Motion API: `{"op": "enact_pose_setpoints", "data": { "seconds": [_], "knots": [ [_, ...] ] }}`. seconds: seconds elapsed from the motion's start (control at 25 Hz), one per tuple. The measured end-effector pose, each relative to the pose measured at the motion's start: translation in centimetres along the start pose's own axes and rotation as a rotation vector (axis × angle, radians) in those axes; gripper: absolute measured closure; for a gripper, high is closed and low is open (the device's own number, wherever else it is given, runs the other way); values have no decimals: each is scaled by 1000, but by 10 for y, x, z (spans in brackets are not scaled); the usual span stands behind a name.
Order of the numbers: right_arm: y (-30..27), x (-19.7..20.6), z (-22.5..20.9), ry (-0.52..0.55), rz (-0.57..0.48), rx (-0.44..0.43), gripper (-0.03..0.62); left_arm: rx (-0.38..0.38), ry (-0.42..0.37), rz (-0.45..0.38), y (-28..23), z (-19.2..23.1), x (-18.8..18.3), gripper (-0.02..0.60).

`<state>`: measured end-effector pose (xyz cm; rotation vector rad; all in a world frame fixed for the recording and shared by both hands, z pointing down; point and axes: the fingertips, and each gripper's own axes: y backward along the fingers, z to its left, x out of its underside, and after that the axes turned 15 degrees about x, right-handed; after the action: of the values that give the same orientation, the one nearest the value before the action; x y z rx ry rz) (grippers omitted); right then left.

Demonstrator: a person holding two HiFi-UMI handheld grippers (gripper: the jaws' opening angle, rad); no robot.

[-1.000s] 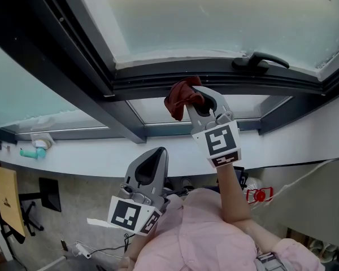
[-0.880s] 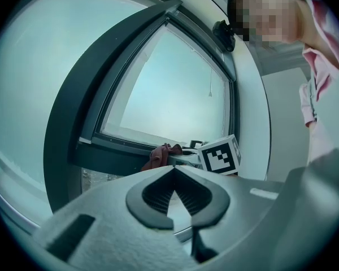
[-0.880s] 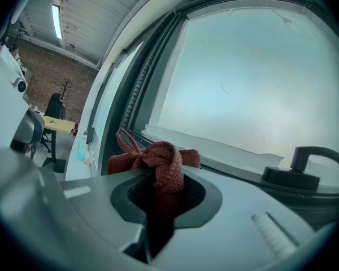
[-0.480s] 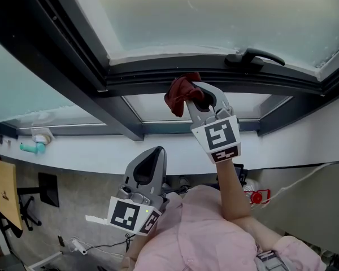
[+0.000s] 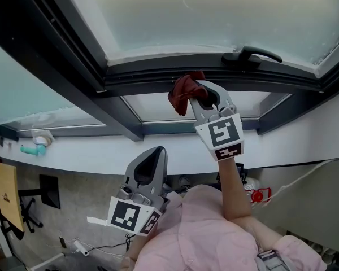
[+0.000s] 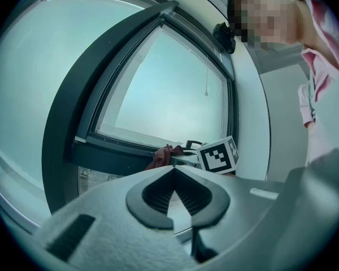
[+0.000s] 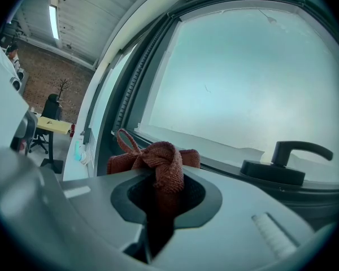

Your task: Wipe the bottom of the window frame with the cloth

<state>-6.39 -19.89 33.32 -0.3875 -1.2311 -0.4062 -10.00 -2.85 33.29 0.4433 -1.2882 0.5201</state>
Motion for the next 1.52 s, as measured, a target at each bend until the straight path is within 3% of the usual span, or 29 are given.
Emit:
{"op": "enact_pose_setpoints", "data": {
  "seconds": [1.52],
  "knots": [
    [18,18,-56,-38,18,76,538,-3,3,-2,-14,-24,7,584]
  ]
}}
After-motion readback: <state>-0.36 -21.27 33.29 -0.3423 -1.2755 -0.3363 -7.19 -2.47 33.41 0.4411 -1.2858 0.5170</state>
